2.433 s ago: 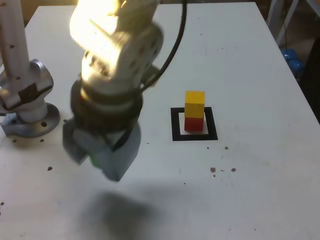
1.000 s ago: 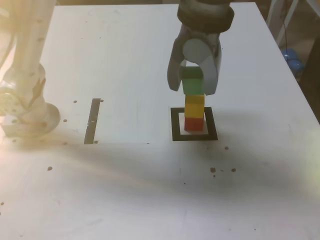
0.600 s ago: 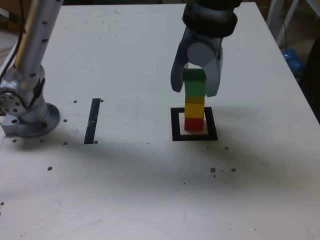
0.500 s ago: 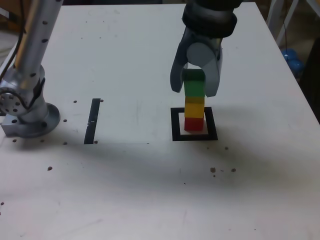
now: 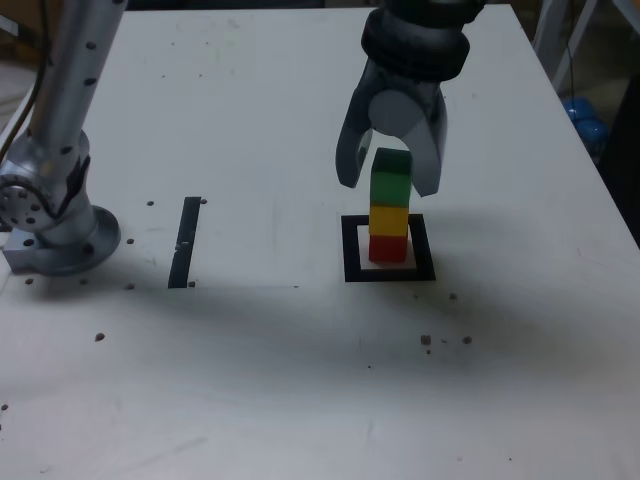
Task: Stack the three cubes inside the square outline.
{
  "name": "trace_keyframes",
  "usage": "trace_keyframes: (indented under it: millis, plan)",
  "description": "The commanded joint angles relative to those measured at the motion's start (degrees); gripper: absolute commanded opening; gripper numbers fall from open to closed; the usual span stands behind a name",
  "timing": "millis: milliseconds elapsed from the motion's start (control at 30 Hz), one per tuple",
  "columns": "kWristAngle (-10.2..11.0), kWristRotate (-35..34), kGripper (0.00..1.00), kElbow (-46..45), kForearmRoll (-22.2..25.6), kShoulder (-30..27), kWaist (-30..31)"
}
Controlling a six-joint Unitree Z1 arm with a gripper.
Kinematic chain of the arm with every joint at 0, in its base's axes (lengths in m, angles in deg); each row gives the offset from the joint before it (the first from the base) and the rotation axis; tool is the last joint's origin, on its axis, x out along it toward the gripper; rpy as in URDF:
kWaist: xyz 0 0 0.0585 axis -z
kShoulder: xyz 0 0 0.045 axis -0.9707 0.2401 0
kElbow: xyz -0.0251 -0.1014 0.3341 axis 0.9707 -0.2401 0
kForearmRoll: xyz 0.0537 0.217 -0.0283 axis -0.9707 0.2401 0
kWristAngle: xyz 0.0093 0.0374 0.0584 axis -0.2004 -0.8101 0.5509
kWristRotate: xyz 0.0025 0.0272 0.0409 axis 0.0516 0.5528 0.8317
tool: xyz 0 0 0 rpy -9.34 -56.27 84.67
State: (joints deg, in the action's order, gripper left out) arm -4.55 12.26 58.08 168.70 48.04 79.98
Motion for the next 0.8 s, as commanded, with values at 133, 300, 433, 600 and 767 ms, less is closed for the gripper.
trace_keyframes:
  millis: [133,300,433,600,767]
  plan:
    - [0.3,0.14,1.0,-0.2,0.46,-0.58,-0.09]
    - [1.64,0.06,1.0,-1.61,0.52,-3.79,-0.09]
    - [2.47,-0.42,1.0,-4.93,0.5,-8.2,-0.08]
    - [2.89,-1.68,1.0,-11.44,0.32,-14.55,-0.08]
    - [3.13,-2.85,1.0,-19.42,-0.88,-19.72,-0.09]
